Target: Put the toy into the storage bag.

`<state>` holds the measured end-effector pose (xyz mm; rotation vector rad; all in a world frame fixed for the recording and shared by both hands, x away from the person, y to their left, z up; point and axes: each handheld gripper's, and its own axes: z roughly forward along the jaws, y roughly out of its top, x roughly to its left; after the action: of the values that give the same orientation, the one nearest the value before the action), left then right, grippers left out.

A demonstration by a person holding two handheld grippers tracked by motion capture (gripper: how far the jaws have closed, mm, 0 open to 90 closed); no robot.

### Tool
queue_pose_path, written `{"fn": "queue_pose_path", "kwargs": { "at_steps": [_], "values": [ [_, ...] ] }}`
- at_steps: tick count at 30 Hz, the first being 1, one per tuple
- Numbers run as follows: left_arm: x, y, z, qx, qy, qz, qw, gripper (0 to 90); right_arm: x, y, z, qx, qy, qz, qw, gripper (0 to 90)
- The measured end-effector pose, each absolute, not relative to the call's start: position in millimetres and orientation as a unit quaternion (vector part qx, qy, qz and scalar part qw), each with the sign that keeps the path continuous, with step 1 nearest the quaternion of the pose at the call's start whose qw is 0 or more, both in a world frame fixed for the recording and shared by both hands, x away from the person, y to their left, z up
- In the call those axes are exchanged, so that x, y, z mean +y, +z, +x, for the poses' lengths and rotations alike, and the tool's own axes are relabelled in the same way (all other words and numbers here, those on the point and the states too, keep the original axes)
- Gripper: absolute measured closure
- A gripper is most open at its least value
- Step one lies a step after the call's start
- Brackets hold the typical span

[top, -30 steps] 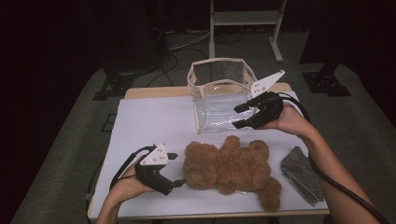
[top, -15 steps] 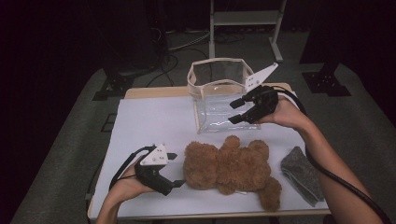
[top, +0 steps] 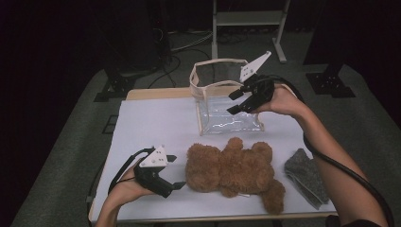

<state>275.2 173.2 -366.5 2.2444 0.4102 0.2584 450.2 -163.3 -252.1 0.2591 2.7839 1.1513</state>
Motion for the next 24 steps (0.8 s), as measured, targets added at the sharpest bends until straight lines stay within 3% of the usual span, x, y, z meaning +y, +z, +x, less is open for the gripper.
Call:
{"fn": "queue_pose_path", "kwargs": {
  "at_steps": [24],
  "values": [
    [174.4, -368.4, 276.2, 0.169, 0.105, 0.893, 0.404, 10.6, -180.1, -250.8, 505.9, 0.926, 0.345, 0.131, 0.077, 37.6]
  ]
}}
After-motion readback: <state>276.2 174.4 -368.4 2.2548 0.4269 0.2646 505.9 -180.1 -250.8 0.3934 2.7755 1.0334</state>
